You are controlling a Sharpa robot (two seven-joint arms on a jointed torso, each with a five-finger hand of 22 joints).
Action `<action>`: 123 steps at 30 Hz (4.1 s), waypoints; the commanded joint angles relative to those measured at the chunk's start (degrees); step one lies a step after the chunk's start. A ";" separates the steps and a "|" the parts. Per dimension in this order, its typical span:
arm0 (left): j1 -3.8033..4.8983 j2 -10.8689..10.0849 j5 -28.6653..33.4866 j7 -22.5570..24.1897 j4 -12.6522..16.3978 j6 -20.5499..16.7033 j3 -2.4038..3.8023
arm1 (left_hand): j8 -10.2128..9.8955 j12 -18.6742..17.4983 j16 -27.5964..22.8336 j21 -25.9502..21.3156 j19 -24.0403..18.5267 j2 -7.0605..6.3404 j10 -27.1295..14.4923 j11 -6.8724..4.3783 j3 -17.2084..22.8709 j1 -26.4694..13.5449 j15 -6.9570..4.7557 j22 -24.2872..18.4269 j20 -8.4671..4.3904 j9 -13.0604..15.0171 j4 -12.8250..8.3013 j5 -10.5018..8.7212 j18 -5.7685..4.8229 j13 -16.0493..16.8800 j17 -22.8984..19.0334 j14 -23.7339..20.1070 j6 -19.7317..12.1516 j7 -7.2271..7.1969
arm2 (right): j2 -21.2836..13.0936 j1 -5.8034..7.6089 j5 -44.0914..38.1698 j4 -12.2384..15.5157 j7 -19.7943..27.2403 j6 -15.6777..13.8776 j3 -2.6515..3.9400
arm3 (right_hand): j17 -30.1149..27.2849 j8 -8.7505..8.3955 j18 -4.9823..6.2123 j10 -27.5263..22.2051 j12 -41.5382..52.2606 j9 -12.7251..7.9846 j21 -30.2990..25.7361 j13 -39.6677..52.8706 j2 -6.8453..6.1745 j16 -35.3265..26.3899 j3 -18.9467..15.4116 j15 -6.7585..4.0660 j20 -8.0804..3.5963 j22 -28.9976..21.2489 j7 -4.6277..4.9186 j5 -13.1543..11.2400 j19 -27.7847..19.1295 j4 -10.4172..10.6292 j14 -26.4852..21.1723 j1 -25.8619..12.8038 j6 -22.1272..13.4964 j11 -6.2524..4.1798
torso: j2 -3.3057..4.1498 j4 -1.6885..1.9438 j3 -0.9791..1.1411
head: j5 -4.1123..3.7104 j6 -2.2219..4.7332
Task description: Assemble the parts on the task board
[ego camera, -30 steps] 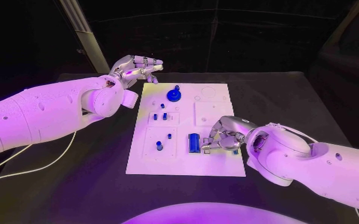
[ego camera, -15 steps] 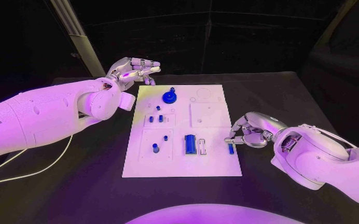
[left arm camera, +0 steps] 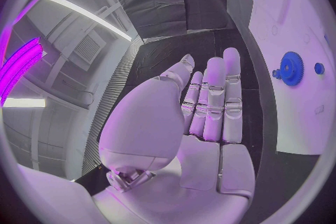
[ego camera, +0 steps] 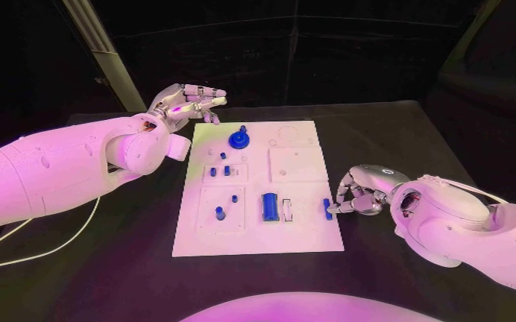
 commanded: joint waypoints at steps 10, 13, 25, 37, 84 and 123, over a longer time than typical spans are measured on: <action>0.08 0.00 0.17 0.00 0.06 0.46 -0.04 | 0.43 0.22 -0.32 -0.39 0.47 0.47 -0.22 -0.01 0.41 -0.09 0.12 -0.09 0.00 -0.02 -0.10 0.24 0.79 -0.09 -0.10 -0.18 -0.24 0.23 | 3.27 0.01 -2.69 -1.72 -2.87 2.02 0.00 | 4.94 -0.41 -0.33 -0.06 -0.51 0.54 -0.16 -0.15 0.70 -0.26 0.42 0.04 0.03 -0.23 0.39 -0.57 0.08 -0.39 3.96 2.22 -0.67 -0.17 | 0.05 -0.01 -0.02 | 0.56 0.07; 0.08 0.01 0.17 0.01 0.05 0.49 -0.04 | 0.43 0.22 -0.32 -0.39 0.47 0.47 -0.22 -0.01 0.41 -0.09 0.12 -0.09 0.00 -0.02 -0.10 0.24 0.79 -0.09 -0.10 -0.18 -0.24 0.23 | 4.00 0.00 -2.87 -1.89 -2.80 1.35 0.00 | 4.97 -0.41 -0.33 -0.03 -0.46 0.64 -0.17 -0.09 0.85 -0.24 0.49 0.05 0.04 -0.24 0.40 -0.49 0.08 -0.55 3.97 2.65 -0.65 -0.17 | 0.06 -0.04 0.00 | 0.58 0.08; 0.07 0.07 0.17 -0.03 -0.15 0.56 -0.07 | 0.43 0.22 -0.32 -0.39 0.47 0.47 -0.22 -0.01 0.41 -0.09 0.12 -0.09 0.00 -0.02 -0.10 0.24 0.79 -0.09 -0.10 -0.18 -0.24 0.23 | 5.97 -0.01 -4.55 -2.71 -3.55 5.61 0.00 | 4.87 -0.29 -0.26 -0.34 -1.06 1.41 -0.41 -0.39 2.15 -0.40 1.77 -0.06 -0.03 -0.54 0.33 -1.55 -0.07 -3.28 3.94 7.41 -0.43 -0.29 | 0.00 -0.07 -0.07 | 0.53 -0.09; 0.07 -0.07 0.17 -0.14 -0.12 0.60 -0.08 | 0.43 0.22 -0.32 -0.39 0.47 0.47 -0.22 -0.01 0.41 -0.09 0.12 -0.09 0.00 -0.02 -0.10 0.24 0.79 -0.09 -0.10 -0.18 -0.24 0.23 | 8.93 -0.14 -7.67 -4.00 -4.58 11.77 -0.03 | 4.76 -0.52 -0.26 -0.65 -1.64 1.86 -0.57 -0.68 2.38 -0.59 3.01 0.00 0.02 -0.65 0.40 -6.00 -0.14 -5.85 3.89 10.48 -0.44 -0.24 | -0.01 0.04 -0.02 | 0.56 0.14; 0.08 0.01 0.17 -0.27 0.03 0.50 -0.10 | 0.48 0.27 -0.30 -0.42 0.48 0.43 -0.26 0.00 0.45 -0.15 0.13 -0.13 0.01 -0.02 -0.12 0.24 0.79 -0.09 -0.15 -0.19 -0.28 0.24 | 8.45 -0.20 16.77 -0.42 -2.61 -7.82 0.02 | 5.40 -7.84 -0.42 -0.52 -2.19 -4.79 -0.25 -0.82 -0.69 -0.49 17.41 0.35 0.30 0.40 1.08 9.28 0.51 -2.96 4.06 8.28 1.96 0.21 | 0.07 0.01 -0.05 | 0.85 -0.51; 0.10 0.26 0.17 -0.40 0.07 0.65 -0.10 | 0.53 0.31 -0.29 -0.45 0.49 0.45 -0.31 0.02 0.53 -0.19 0.13 -0.16 0.01 -0.02 -0.12 0.25 0.78 -0.10 -0.20 -0.20 -0.31 0.26 | 14.16 -0.19 15.85 -3.38 -5.89 -5.09 0.03 | 6.04 -6.18 -0.60 0.64 -2.43 -4.24 0.25 -0.96 -2.02 -0.05 17.10 -0.81 -0.70 1.41 -0.76 12.26 1.08 0.10 4.23 2.75 6.63 -1.24 | 0.02 0.02 -0.08 | 0.80 -1.12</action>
